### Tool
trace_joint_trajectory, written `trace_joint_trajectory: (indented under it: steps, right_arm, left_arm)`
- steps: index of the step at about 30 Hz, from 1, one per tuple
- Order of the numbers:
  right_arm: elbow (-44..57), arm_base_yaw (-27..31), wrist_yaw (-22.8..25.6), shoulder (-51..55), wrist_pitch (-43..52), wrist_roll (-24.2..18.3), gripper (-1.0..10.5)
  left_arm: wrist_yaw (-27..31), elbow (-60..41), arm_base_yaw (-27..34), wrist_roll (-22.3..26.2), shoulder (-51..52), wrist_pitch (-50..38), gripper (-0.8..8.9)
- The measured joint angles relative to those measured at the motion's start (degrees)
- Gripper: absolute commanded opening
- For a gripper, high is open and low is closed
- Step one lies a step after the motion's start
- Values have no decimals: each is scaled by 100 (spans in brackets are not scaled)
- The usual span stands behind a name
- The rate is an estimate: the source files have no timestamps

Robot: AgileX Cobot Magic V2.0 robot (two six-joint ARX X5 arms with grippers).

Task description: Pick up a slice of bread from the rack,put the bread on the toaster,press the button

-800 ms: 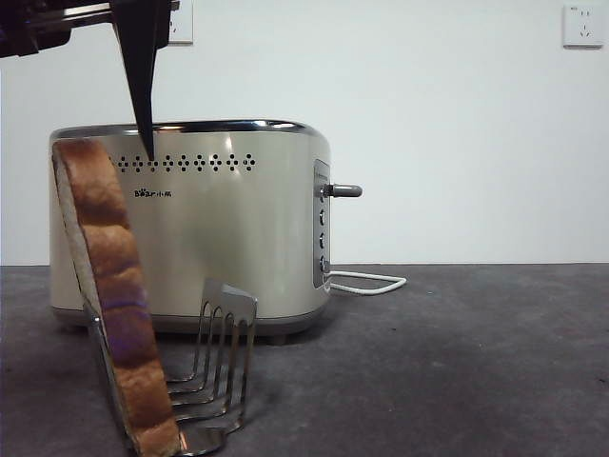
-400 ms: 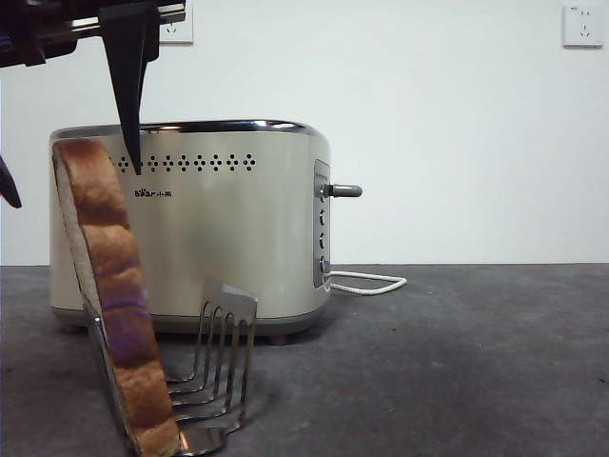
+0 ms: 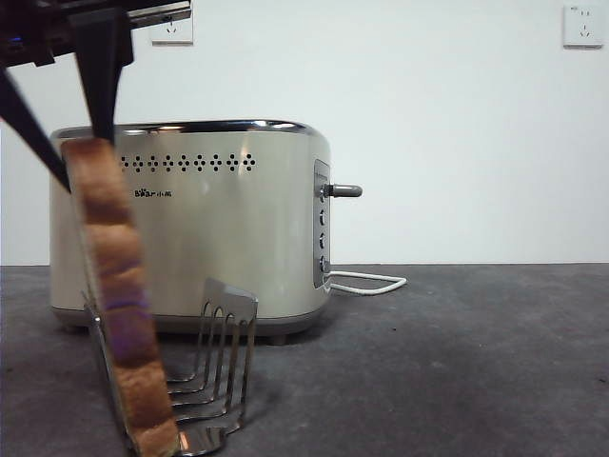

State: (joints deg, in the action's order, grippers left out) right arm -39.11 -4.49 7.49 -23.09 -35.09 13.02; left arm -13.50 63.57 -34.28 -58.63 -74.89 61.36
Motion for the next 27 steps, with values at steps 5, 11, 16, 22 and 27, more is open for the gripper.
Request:
trace_joint_trajectory:
  steps: [5,11,16,22,27]
  right_arm:
    - [0,0,0,0,-2,0,-3]
    - [0,0,0,0,0,0,-3]
    - [0,0,0,0,0,0,-3]
    - [0,0,0,0,0,0,-3]
    - [0,0,0,0,0,0,-3]
  left_arm:
    - [-22,0,-2,-59,0,-17,-6]
    - [-42,0,-2,-59,0,-63,-6]
    - [-72,0,-2,-61,0,-70,-6]
    - [-15,11,-2,-37,101,-105,-8]
    - [42,17,-2,59,455,-105,-8]
